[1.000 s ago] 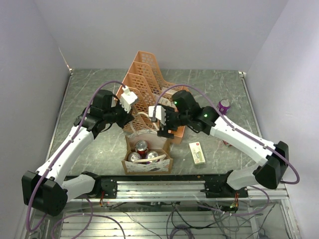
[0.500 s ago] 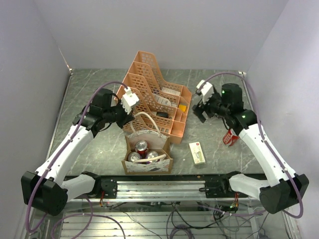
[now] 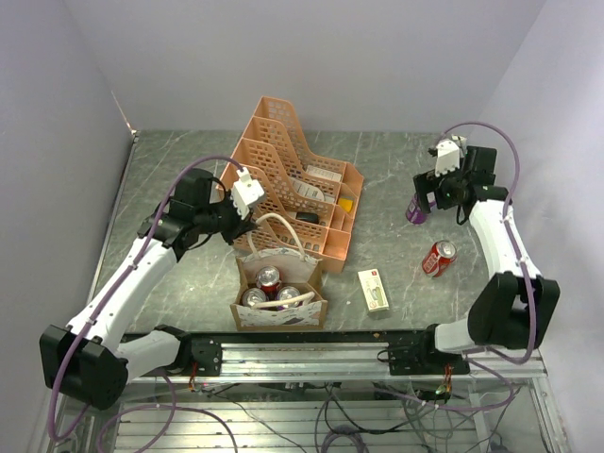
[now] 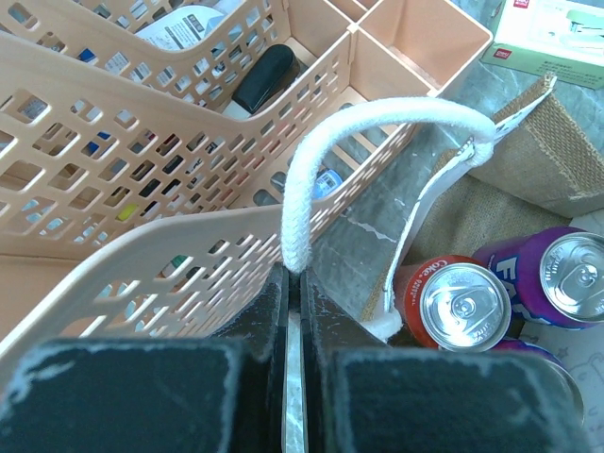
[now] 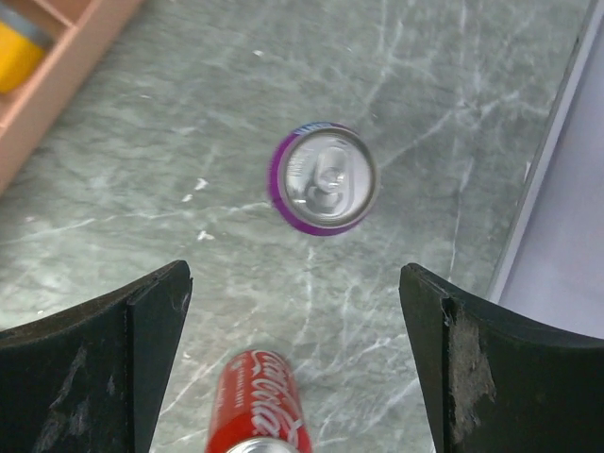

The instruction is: Place the beverage into the canvas bag

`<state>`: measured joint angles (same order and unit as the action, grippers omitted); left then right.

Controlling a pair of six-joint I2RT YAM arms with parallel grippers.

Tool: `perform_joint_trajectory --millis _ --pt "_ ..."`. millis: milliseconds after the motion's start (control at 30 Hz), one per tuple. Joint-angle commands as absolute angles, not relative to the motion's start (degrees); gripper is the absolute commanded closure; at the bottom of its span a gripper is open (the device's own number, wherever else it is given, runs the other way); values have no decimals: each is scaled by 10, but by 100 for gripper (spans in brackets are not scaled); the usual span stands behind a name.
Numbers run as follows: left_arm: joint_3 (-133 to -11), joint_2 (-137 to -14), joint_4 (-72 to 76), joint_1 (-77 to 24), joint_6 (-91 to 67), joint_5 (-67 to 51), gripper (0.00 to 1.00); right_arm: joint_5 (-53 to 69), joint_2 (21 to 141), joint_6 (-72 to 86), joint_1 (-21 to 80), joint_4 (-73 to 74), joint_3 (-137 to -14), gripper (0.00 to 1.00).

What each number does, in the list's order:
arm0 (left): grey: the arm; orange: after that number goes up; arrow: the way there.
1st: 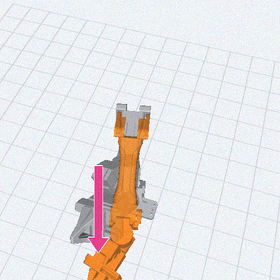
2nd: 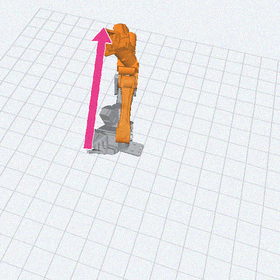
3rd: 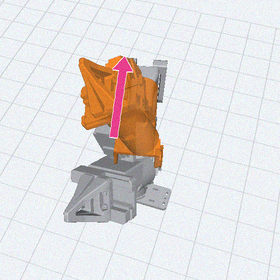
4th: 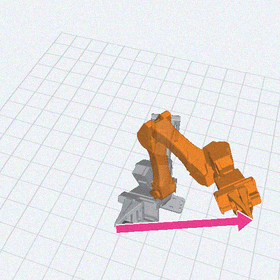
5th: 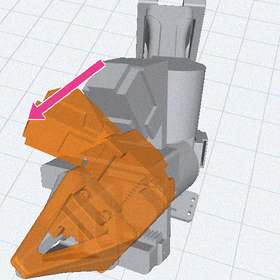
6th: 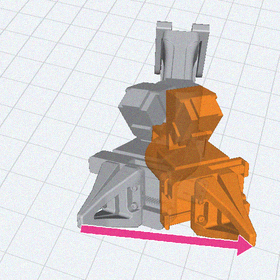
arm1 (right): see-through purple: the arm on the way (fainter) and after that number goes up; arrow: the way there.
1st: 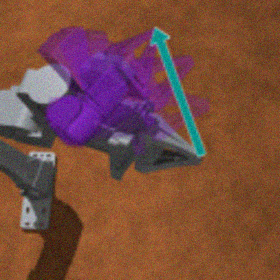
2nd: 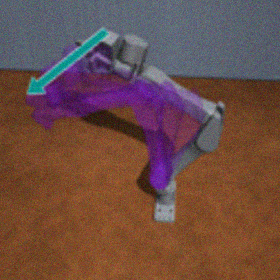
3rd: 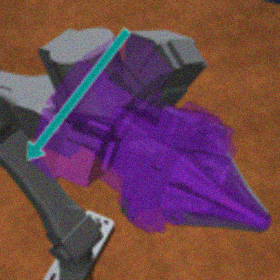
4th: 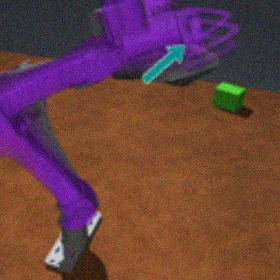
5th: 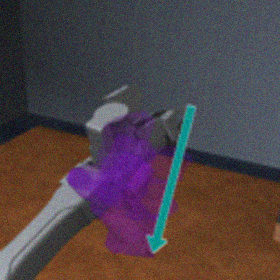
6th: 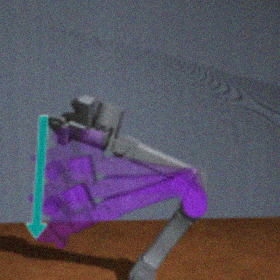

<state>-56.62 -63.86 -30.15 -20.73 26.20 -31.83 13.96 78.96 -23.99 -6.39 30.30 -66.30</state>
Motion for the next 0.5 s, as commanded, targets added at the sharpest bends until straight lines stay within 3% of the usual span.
perform_joint_trajectory --millis 0,467 --pt "-553 -621 -274 -210 264 -352 93 148 841 -246 -95 305 -704 7" --pt "-549 -623 -268 -215 244 -348 93 174 1013 -264 -108 333 -795 3"
